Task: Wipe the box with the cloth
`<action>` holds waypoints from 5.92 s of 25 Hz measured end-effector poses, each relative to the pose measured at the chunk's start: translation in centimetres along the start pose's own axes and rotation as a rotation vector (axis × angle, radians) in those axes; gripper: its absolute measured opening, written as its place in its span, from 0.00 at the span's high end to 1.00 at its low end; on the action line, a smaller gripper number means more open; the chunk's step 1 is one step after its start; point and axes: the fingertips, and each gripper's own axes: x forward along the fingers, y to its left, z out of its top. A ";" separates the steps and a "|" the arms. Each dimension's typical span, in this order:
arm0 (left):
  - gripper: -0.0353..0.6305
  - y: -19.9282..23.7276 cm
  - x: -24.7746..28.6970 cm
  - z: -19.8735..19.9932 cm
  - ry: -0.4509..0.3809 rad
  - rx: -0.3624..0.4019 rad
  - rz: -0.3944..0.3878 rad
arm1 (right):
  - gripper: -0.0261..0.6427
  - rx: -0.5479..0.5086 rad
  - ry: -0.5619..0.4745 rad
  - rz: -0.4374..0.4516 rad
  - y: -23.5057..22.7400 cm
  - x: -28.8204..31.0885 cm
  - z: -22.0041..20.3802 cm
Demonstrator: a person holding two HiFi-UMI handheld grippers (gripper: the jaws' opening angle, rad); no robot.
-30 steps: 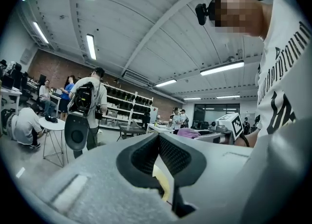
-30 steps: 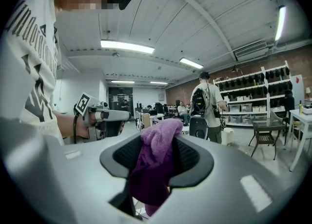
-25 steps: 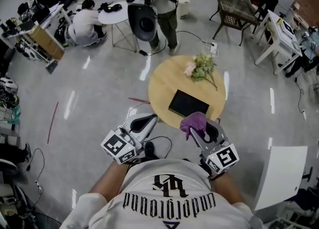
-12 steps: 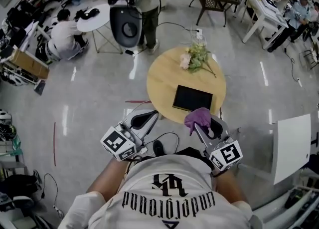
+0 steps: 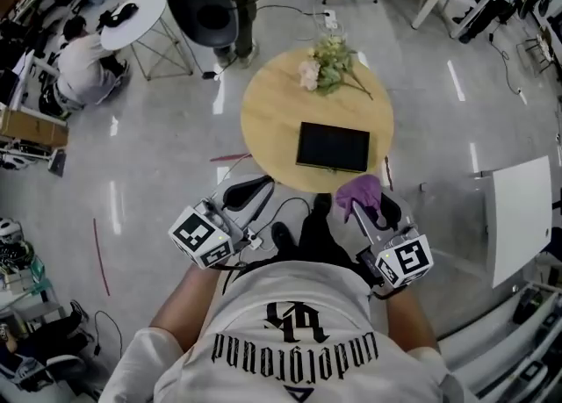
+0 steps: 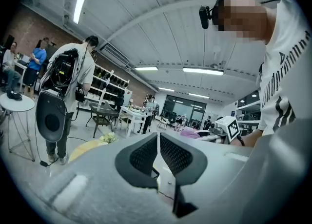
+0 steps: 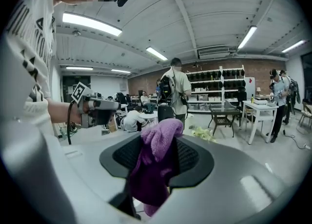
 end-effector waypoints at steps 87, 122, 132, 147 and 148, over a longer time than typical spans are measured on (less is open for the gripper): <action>0.69 19.4 19.0 -31.4 0.474 -0.415 0.034 | 0.71 -0.358 0.712 0.229 -16.4 14.0 -28.0; 0.68 19.8 18.5 -32.1 0.516 -0.391 0.040 | 0.72 -0.370 0.591 0.601 -6.8 26.0 -25.3; 0.70 19.2 18.9 -31.8 0.545 -0.386 0.074 | 0.73 -0.321 0.706 0.524 -11.3 14.8 -28.1; 0.70 19.3 18.7 -32.1 0.539 -0.419 0.102 | 0.73 -0.214 0.648 0.329 -8.2 16.4 -28.2; 0.70 19.3 18.7 -32.2 0.539 -0.420 0.097 | 0.73 -0.209 0.637 0.316 -7.2 17.2 -28.0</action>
